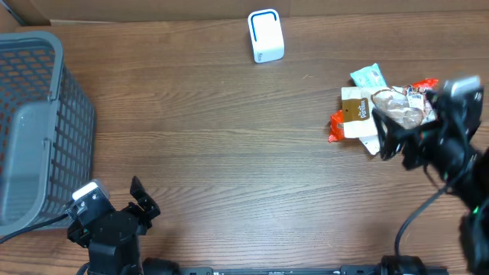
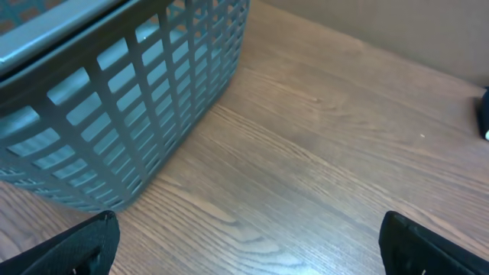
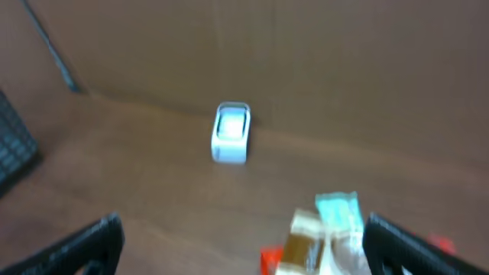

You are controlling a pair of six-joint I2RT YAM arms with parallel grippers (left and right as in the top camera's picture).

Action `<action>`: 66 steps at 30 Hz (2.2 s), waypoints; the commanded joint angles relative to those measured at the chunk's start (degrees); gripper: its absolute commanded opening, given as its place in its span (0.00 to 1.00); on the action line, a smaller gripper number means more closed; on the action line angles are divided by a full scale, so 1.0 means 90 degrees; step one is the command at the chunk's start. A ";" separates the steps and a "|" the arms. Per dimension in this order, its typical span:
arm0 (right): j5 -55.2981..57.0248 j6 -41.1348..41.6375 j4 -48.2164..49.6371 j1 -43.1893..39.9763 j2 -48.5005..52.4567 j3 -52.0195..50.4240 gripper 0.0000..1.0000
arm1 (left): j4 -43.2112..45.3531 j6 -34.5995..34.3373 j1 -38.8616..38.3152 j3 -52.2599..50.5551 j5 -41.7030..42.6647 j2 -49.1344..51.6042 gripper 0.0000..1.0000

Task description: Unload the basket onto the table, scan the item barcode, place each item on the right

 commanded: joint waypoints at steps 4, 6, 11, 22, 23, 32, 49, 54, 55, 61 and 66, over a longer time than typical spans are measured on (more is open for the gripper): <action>0.0138 -0.0134 0.1749 0.0364 -0.1460 -0.2215 1.00 | 0.0000 -0.0087 -0.0027 -0.0010 -0.0102 -0.0012 1.00; 0.0163 -0.0134 0.2419 0.0471 -0.2064 -0.3135 1.00 | 0.0000 -0.0087 -0.0027 -0.0010 -0.0102 -0.0012 1.00; 0.0160 -0.0131 0.3677 0.0498 -0.3031 -0.4690 1.00 | 0.0000 -0.0087 -0.0027 -0.0010 -0.0102 -0.0012 1.00; 0.0155 -0.0129 0.5889 0.0571 -0.4505 -0.7342 1.00 | 0.0000 -0.0087 -0.0027 -0.0010 -0.0102 -0.0012 1.00; 0.0168 -0.0134 0.5945 0.0568 -0.4580 -0.7448 1.00 | 0.0000 -0.0087 -0.0027 -0.0010 -0.0102 -0.0012 1.00; 0.0299 -0.0049 0.4362 0.0576 -0.4988 -0.7422 1.00 | 0.0000 -0.0087 -0.0027 -0.0010 -0.0102 -0.0012 1.00; 0.0325 0.0396 0.4430 0.0576 -0.4986 -0.7422 1.00 | 0.0000 -0.0087 -0.0027 -0.0010 -0.0102 -0.0012 1.00; 0.0325 0.0396 0.4430 0.0576 -0.4986 -0.7422 1.00 | 0.0000 -0.0087 -0.0027 -0.0010 -0.0102 -0.0012 0.99; 0.0325 0.0396 0.4430 0.0576 -0.4986 -0.7422 1.00 | 0.0000 -0.0087 -0.0027 -0.0010 -0.0104 -0.0012 1.00; 0.0325 0.0396 0.4430 0.0576 -0.4986 -0.7422 1.00 | 0.0000 -0.0087 -0.0027 -0.0010 -0.0102 -0.0012 1.00; 0.0325 0.0396 0.4430 0.0576 -0.4986 -0.7422 1.00 | 0.0000 -0.0087 -0.0027 -0.0010 -0.0104 -0.0012 1.00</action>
